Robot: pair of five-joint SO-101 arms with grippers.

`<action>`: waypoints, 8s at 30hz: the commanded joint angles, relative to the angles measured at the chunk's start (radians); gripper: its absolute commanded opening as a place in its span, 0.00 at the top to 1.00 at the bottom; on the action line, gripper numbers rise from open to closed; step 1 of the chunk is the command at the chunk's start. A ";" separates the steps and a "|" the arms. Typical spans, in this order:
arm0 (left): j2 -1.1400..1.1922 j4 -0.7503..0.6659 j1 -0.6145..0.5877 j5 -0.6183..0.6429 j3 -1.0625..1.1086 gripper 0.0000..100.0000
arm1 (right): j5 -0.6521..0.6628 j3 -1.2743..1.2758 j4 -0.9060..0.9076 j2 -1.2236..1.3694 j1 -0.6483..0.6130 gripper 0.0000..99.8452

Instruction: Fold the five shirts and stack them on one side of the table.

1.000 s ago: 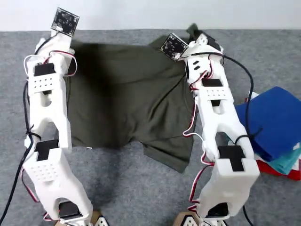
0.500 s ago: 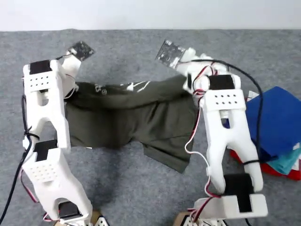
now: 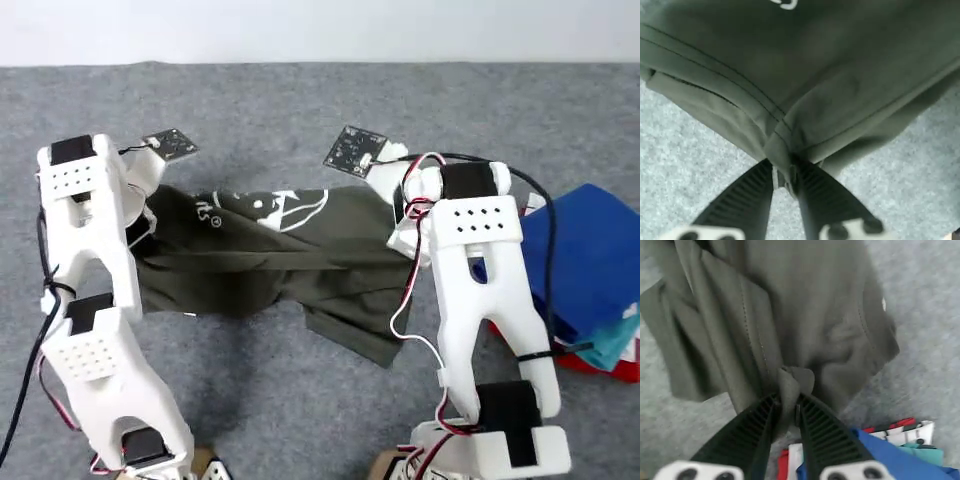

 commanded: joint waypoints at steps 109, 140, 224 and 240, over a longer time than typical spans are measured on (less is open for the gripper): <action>-0.149 0.031 -0.020 0.385 0.018 1.00 | -0.299 -1.458 0.318 1.018 -0.105 0.99; -0.287 -0.239 -0.322 0.377 0.433 1.00 | -0.477 0.051 0.183 0.176 -0.526 0.85; 0.106 -0.193 -0.040 0.577 -0.053 1.00 | -0.319 -0.562 -0.351 0.820 0.090 0.98; -0.048 0.032 0.081 0.575 -0.369 1.00 | -0.324 -0.698 0.070 0.493 -0.015 0.98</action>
